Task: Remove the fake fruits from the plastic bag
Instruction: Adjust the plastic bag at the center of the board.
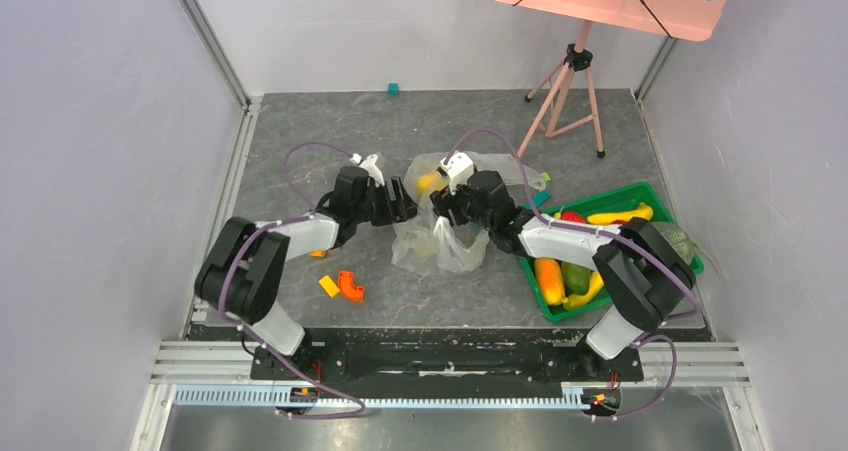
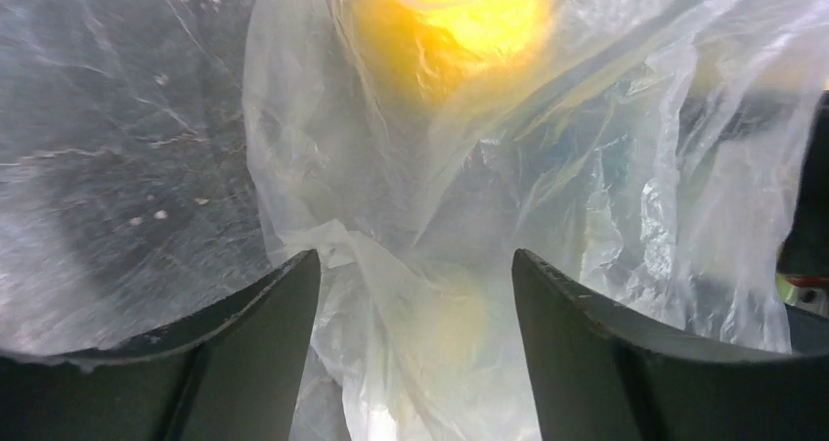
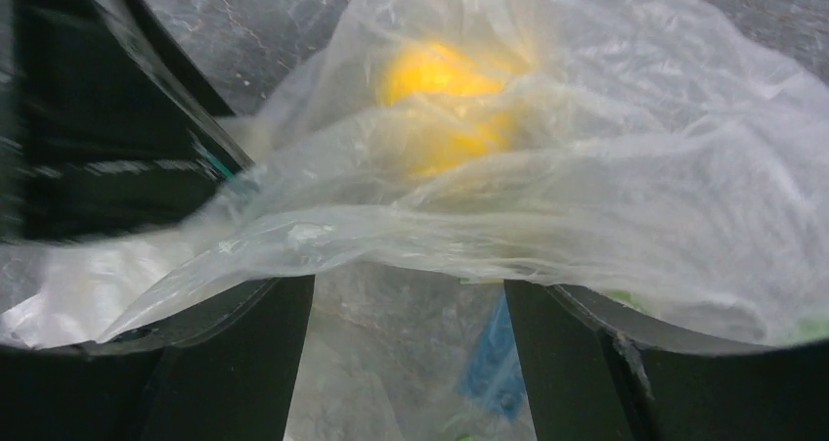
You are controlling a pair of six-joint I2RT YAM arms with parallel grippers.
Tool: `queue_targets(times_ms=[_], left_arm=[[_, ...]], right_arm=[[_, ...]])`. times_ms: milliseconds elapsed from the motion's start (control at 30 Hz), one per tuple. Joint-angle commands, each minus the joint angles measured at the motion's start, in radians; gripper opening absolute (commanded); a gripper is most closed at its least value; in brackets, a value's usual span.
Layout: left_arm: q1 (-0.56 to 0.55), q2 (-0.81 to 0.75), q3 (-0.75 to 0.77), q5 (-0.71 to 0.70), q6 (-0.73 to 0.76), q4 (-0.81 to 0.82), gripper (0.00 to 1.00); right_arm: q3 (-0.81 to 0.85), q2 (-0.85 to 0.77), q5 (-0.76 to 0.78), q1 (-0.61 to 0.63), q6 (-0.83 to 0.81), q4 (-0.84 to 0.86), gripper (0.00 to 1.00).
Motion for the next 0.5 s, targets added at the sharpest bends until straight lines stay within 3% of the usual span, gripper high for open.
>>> queue_targets(times_ms=[0,133,233,467], left_arm=[[0.003,-0.158,-0.027,-0.149,-0.039,-0.043,0.84],[0.009,-0.234,-0.032,-0.271,-0.110,-0.043,1.00],[0.021,-0.196,0.020,-0.284,-0.157,-0.027,1.00],[0.049,0.102,0.246,-0.153,-0.294,0.108,1.00]], right_arm=[[-0.038,-0.062,0.060,-0.011,-0.021,0.030,0.74],[-0.078,-0.094,0.058,-0.031,-0.011,0.031,0.74],[-0.111,-0.118,0.042,-0.048,0.010,0.057,0.73],[-0.135,-0.115,-0.012,-0.059,0.033,0.090,0.73]])
